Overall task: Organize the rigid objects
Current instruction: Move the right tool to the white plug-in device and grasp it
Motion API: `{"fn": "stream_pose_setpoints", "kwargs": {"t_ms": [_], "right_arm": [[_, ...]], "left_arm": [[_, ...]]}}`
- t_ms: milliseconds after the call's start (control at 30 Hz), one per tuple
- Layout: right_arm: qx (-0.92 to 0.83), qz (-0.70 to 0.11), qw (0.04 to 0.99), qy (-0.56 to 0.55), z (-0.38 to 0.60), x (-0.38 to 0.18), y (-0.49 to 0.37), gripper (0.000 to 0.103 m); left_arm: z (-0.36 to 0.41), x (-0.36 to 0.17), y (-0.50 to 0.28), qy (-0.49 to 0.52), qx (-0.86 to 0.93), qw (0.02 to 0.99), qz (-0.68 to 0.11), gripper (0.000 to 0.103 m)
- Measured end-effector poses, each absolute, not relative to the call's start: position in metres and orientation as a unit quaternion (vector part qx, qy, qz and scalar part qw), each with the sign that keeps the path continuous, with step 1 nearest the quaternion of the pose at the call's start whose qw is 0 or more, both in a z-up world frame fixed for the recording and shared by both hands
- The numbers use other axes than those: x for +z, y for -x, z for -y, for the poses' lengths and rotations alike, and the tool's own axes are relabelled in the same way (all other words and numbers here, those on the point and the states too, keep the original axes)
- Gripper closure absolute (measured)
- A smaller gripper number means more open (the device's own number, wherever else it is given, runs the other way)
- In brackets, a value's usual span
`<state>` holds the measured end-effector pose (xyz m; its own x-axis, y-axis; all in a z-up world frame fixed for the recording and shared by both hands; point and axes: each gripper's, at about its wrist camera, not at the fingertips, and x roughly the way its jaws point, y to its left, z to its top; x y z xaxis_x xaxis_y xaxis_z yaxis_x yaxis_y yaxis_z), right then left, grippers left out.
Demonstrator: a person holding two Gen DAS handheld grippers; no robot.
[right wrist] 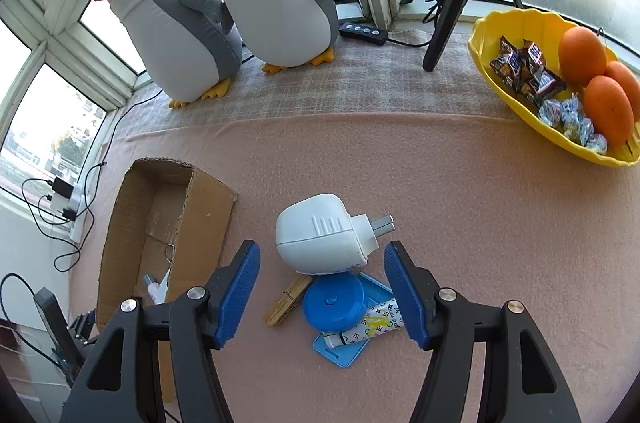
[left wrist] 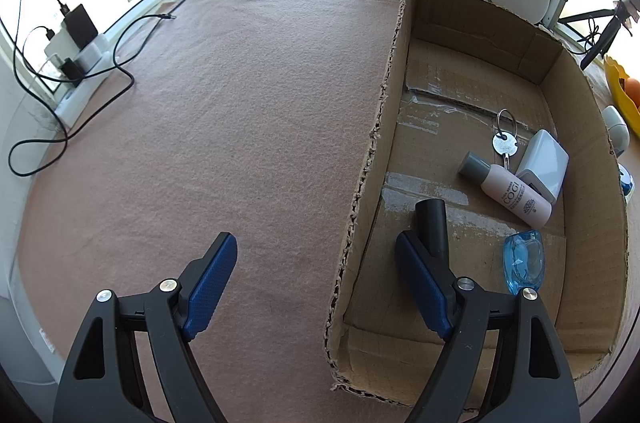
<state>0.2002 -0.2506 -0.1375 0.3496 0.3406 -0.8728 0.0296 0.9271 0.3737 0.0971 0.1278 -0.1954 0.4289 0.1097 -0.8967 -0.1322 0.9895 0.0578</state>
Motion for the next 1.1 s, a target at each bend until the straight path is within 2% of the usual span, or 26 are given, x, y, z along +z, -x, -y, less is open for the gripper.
{"fn": "stream_pose_setpoints", "kwargs": {"t_ms": [200, 567, 833, 1100], "right_arm": [[0.062, -0.573, 0.771, -0.27, 0.261, -0.148, -0.203, 0.043], [0.002, -0.6, 0.708, -0.372, 0.259, -0.18, -0.215, 0.042], [0.015, -0.594, 0.724, -0.352, 0.253, -0.19, -0.234, 0.042], [0.039, -0.619, 0.77, -0.149, 0.198, -0.174, -0.248, 0.042]], "left_arm": [[-0.128, -0.196, -0.097, 0.01, 0.071, 0.845, -0.529, 0.02], [-0.131, -0.196, -0.098, 0.016, 0.068, 0.846, -0.528, 0.02], [-0.131, -0.197, -0.099, 0.015, 0.066, 0.846, -0.528, 0.02], [-0.128, -0.198, -0.1, 0.019, 0.067, 0.847, -0.527, 0.02]]}}
